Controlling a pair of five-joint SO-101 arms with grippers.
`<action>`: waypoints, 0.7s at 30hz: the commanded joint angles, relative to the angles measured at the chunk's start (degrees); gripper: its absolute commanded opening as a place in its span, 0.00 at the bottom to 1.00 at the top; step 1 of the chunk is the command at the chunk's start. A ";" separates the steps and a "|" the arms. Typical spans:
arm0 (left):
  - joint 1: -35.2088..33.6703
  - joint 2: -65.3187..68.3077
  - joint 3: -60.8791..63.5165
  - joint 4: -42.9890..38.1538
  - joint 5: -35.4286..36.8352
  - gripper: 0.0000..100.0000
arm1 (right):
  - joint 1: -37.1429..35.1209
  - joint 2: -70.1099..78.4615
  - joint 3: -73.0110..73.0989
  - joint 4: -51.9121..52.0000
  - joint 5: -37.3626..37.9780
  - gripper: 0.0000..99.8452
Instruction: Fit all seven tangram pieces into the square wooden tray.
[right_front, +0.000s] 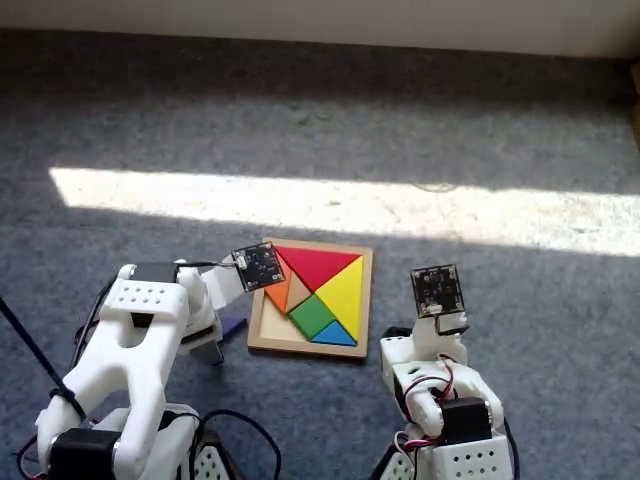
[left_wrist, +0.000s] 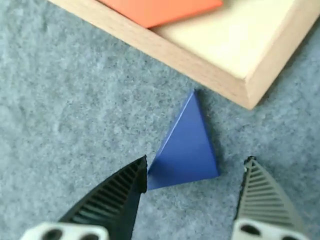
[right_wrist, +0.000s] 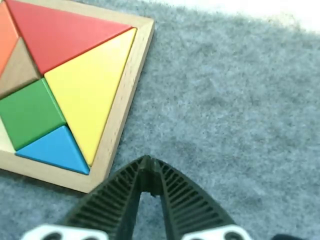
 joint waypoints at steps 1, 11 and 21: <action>-1.71 -1.54 0.22 -0.70 -1.93 0.30 | 0.66 -0.66 6.64 0.13 0.53 0.00; -1.45 -1.54 1.89 -1.93 -4.22 0.20 | 0.66 -0.66 6.64 0.13 0.53 0.00; -0.48 -2.24 1.19 0.79 2.64 0.32 | 0.66 -0.66 6.64 0.13 0.53 0.00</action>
